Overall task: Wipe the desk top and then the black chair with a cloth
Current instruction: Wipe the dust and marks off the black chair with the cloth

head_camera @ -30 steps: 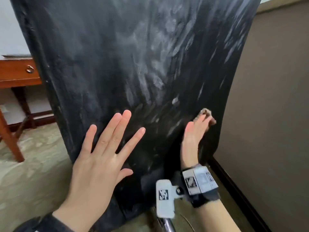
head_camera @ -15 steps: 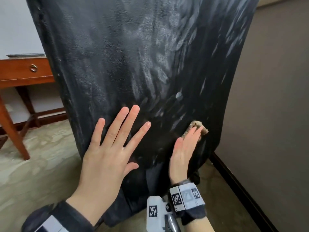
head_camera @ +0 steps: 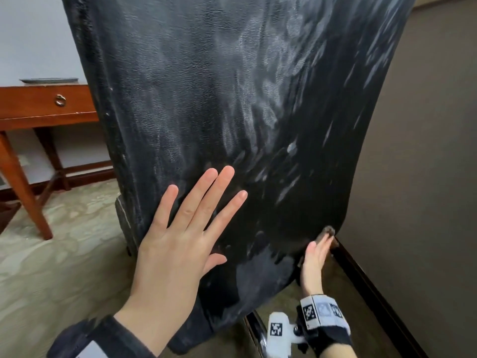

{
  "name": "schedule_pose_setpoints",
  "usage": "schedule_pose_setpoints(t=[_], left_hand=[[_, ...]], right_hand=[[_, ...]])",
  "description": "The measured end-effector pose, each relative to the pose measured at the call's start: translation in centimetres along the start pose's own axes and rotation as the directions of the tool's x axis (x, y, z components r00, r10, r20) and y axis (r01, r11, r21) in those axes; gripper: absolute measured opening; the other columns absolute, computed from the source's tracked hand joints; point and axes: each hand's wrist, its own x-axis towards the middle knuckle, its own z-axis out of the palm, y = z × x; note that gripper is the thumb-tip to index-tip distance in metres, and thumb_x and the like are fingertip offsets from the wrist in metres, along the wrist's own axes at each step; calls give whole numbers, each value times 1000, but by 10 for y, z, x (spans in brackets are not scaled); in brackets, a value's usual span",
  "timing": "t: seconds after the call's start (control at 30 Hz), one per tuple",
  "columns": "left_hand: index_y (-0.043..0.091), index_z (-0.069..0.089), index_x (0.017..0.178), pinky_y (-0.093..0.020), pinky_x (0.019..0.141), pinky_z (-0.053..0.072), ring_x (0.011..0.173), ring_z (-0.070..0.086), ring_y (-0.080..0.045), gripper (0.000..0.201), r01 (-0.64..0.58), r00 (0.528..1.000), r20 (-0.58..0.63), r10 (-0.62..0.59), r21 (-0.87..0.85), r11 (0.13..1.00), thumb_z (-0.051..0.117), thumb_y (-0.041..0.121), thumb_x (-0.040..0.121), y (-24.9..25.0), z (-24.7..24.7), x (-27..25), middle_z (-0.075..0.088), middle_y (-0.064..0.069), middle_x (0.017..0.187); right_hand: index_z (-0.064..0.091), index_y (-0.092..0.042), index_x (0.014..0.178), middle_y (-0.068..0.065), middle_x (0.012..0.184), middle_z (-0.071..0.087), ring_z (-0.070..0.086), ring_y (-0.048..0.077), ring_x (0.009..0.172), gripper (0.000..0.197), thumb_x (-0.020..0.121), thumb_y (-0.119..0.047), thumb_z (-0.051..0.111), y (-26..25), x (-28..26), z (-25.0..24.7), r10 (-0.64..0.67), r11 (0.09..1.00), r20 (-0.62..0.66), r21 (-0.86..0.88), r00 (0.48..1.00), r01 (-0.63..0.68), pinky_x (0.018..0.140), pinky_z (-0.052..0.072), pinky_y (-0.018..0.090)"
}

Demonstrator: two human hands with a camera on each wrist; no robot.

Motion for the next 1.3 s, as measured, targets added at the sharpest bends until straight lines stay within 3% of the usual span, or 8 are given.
schedule_pose_setpoints(t=[0.13, 0.2, 0.3, 0.5, 0.67, 0.93, 1.2, 1.3], left_hand=[[26, 16, 151, -49, 115, -10, 146, -1, -27, 113, 23, 1000, 7, -22, -19, 1000, 76, 54, 60, 0, 2, 2, -2, -9, 159], [26, 15, 151, -51, 115, -11, 146, -3, -28, 114, 35, 999, 4, -35, -28, 999, 76, 54, 59, -1, 4, 3, -3, -10, 159], [26, 15, 151, -52, 114, -9, 146, -2, -28, 116, 10, 1000, 6, -10, -54, 999, 79, 52, 58, -2, 4, 1, -2, -9, 159], [27, 20, 150, -56, 113, 8, 146, -2, -30, 108, 276, 949, -96, -300, -204, 939, 81, 37, 61, -45, -3, -40, -4, -15, 158], [47, -9, 145, -31, 105, 28, 137, 19, -16, 126, 448, 884, 145, -444, -531, 720, 84, 29, 62, -53, 19, -54, 4, -9, 151], [65, -28, 126, -11, 92, 29, 91, 34, 4, 122, 439, 898, 301, -320, -630, 641, 75, 21, 78, -91, 33, -61, 12, 17, 123], [66, -27, 126, -8, 65, 41, 68, 42, -1, 119, 449, 894, 335, -299, -665, 597, 74, 24, 79, -103, 44, -72, 23, 8, 105], [65, -26, 128, -29, 65, 54, 61, 50, -17, 120, 455, 890, 361, -278, -673, 583, 73, 18, 81, -107, 43, -73, 27, 3, 109]], right_hand=[[2, 5, 144, 23, 154, -7, -1, 32, 144, 53, 102, -15, 26, -22, 2, 8, 191, 974, 4, -125, 982, -189, 116, -2, 27], [-7, -10, 145, 10, 155, -14, -9, 23, 145, 55, 102, -18, 27, -67, -8, 28, -140, 980, 5, -144, 990, 139, 118, -5, 32], [-17, -20, 146, 1, 153, -27, -19, 19, 143, 61, 99, -43, 15, -83, -57, 44, -531, 797, 142, -251, 836, 549, 117, -11, 36], [8, -15, 149, 6, 157, -10, -5, 28, 145, 57, 100, -43, 17, 14, -90, 10, -589, 218, 653, -440, 476, 871, 118, -4, 42], [17, -21, 149, -3, 157, 10, -1, 16, 145, 52, 100, -38, 24, -104, -44, 36, -717, -67, 687, -232, 115, 970, 118, 0, 40], [-2, -16, 150, -15, 151, 27, 26, 2, 133, 98, 77, -41, 59, -5, -109, 66, -209, -326, 957, 124, -200, 937, 117, -12, 31], [21, -16, 147, -4, 157, 3, 9, 17, 143, 60, 93, -36, 36, -103, -84, 87, -537, -278, 844, -154, -20, 948, 118, -4, 38], [30, -15, 142, -1, 158, -1, 20, 16, 138, 58, 88, -34, 36, -44, -108, 81, -262, -397, 951, 49, -164, 916, 117, -12, 39]])
